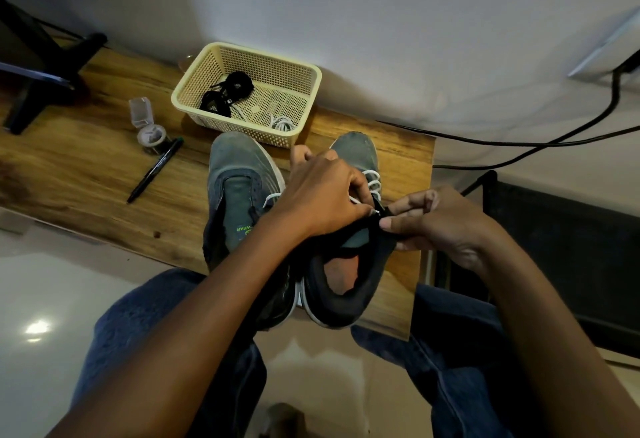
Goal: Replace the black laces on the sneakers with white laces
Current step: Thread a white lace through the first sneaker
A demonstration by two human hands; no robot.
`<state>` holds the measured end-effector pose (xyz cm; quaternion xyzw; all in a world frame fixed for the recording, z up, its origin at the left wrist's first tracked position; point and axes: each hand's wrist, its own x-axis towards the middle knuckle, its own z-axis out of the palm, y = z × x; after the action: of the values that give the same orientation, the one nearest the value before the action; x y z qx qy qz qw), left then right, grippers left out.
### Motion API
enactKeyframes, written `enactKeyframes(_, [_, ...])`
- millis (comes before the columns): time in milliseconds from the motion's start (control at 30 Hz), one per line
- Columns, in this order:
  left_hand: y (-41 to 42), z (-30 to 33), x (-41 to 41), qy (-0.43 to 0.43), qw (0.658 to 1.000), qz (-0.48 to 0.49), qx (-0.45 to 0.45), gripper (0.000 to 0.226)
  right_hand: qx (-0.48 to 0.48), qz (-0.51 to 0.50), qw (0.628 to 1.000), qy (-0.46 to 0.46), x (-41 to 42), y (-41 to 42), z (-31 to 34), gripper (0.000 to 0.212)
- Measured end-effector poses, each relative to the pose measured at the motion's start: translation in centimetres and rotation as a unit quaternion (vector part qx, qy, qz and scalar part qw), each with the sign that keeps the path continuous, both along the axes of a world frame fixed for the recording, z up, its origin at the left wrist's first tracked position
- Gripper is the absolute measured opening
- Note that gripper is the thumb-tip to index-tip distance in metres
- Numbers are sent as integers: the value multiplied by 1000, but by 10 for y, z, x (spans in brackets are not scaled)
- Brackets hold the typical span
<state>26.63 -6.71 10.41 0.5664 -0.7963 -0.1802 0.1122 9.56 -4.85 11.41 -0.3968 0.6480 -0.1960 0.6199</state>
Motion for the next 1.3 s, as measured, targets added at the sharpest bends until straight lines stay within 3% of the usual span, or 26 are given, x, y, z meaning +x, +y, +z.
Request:
enactKeyframes(633, [2,-10,-9,27,999,-11,-19,9,-39,48,997,40,3,0,2,15])
enactKeyframes(767, [2,-11,-8,34,999,-1,-40,12,-47,65,996,28,0,0,3,10])
enactKeyframes(867, [1,-10,-7,70,997,-12,-3,22,-51,79,995,28,-2,0,3,4])
enactKeyframes(1033, [0,-9,-6,85,996,-27,28,31,-5,47,999,-20,-6,-3,2,18])
enactKeyframes(1300, [-1,-5,-5,32,996,-78,-39,30,10,18,999,-50,-5,-2,1,11])
